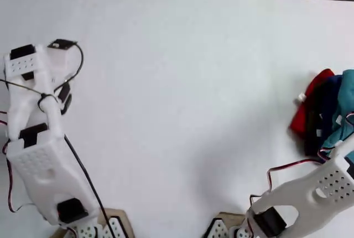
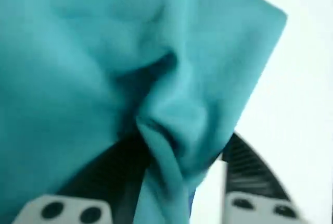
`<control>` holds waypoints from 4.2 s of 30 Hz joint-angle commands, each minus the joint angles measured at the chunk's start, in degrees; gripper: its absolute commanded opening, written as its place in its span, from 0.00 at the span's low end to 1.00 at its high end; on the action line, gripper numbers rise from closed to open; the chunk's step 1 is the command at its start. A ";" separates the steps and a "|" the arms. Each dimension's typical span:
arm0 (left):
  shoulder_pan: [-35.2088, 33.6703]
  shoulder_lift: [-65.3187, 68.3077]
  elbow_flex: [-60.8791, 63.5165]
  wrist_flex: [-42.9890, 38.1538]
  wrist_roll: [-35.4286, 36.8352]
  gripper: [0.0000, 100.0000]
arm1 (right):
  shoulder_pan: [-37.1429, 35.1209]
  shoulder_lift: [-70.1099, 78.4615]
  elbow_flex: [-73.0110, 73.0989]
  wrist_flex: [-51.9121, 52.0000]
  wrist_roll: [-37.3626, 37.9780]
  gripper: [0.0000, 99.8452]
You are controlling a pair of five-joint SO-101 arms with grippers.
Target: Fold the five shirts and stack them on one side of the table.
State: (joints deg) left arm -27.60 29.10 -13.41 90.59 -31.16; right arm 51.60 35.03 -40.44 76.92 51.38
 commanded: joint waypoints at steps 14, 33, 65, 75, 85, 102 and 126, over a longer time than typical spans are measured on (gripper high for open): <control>4.13 -4.66 -1.54 -0.18 2.73 0.02 | -6.46 -0.13 -14.86 24.04 -9.67 0.01; 3.34 -17.32 -7.69 0.44 3.96 0.02 | -13.49 3.21 -26.29 21.32 -9.76 0.02; -44.75 25.58 -49.63 -8.97 -23.65 0.27 | -66.51 -77.05 52.48 24.40 -16.53 0.33; -38.51 35.96 -65.98 2.20 -15.47 0.03 | -65.98 -80.84 58.81 24.31 -16.53 0.33; -13.80 15.38 -76.09 12.04 -5.98 0.02 | -46.02 -80.31 65.67 12.97 -17.05 0.33; 26.29 -42.02 5.05 11.52 -0.97 0.02 | -37.85 -80.31 73.93 4.00 -17.05 0.33; -11.78 -56.26 9.89 1.58 -20.66 0.25 | -91.12 -50.07 61.89 -3.38 -24.70 0.33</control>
State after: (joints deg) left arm -30.42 -25.67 -4.70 97.01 -49.01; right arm -32.26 -18.33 26.29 74.90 27.12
